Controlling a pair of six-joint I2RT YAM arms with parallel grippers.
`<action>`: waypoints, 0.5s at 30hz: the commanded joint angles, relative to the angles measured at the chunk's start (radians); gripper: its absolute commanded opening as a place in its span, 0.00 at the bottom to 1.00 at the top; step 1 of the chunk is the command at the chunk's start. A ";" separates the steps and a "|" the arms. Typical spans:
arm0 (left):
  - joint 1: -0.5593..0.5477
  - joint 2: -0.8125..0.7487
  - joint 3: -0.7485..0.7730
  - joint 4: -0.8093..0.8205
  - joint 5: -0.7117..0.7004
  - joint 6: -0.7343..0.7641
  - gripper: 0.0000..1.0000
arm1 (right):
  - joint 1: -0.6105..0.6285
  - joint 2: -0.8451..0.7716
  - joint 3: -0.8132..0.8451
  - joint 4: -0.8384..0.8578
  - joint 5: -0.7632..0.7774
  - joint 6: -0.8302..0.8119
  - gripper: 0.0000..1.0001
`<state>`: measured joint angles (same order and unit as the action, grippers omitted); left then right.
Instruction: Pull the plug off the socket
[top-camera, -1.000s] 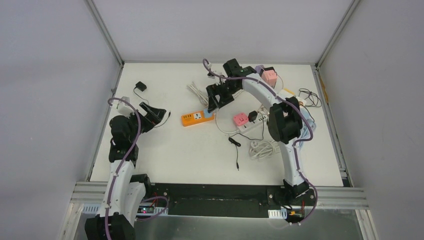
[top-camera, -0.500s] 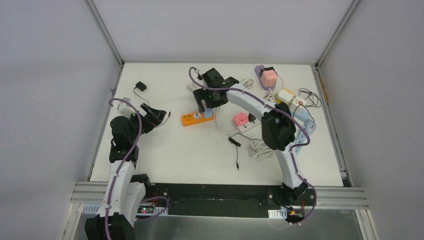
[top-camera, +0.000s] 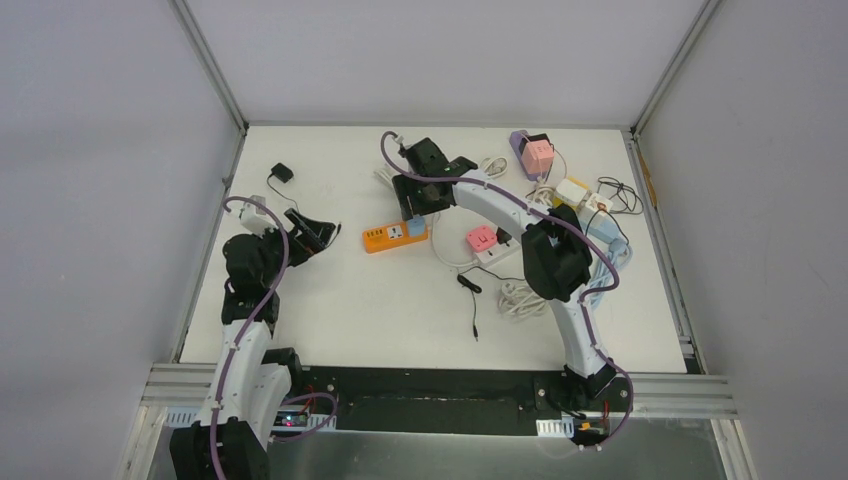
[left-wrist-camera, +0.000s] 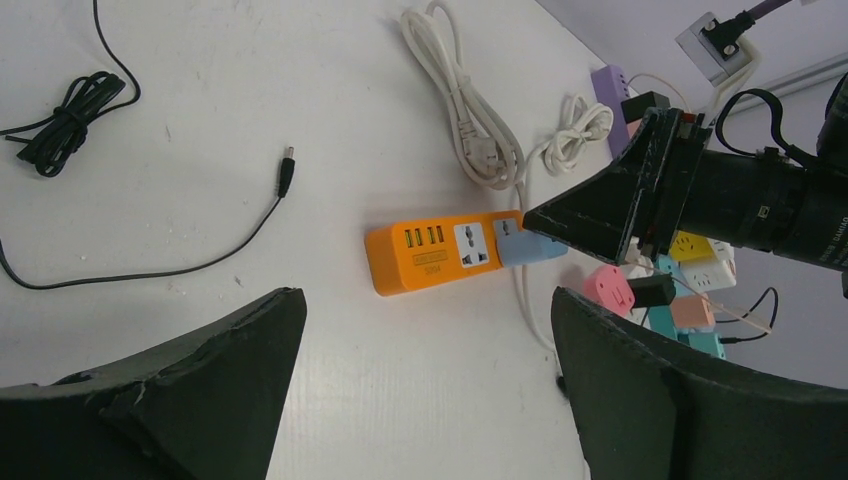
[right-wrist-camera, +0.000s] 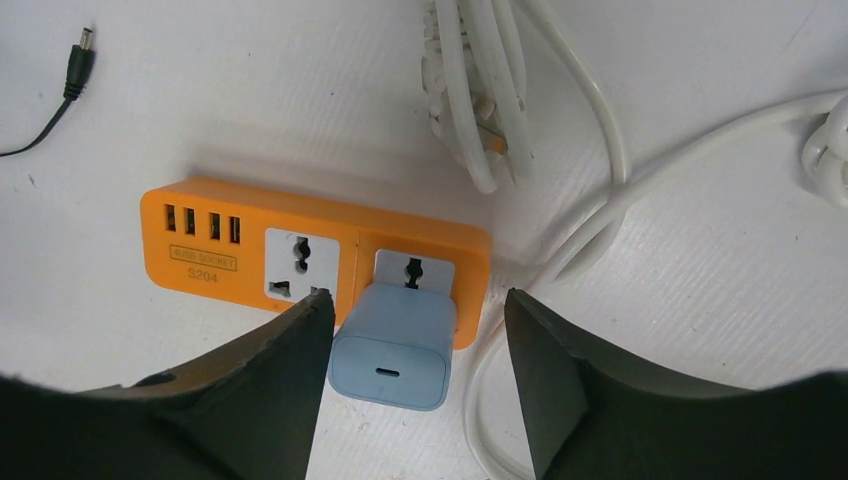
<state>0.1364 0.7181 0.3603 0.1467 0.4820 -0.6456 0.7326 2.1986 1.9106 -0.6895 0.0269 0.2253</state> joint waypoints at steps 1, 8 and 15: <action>-0.014 -0.002 -0.018 0.096 0.019 -0.007 0.96 | -0.009 -0.024 -0.012 0.031 -0.035 0.037 0.66; -0.031 -0.010 -0.025 0.095 0.017 -0.011 0.96 | -0.003 -0.018 -0.033 0.041 -0.081 0.050 0.67; -0.065 -0.010 -0.030 0.101 0.004 0.000 0.96 | 0.001 -0.006 -0.034 0.047 -0.070 0.018 0.64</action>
<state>0.0963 0.7177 0.3367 0.1871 0.4824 -0.6464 0.7288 2.1990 1.8679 -0.6769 -0.0410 0.2523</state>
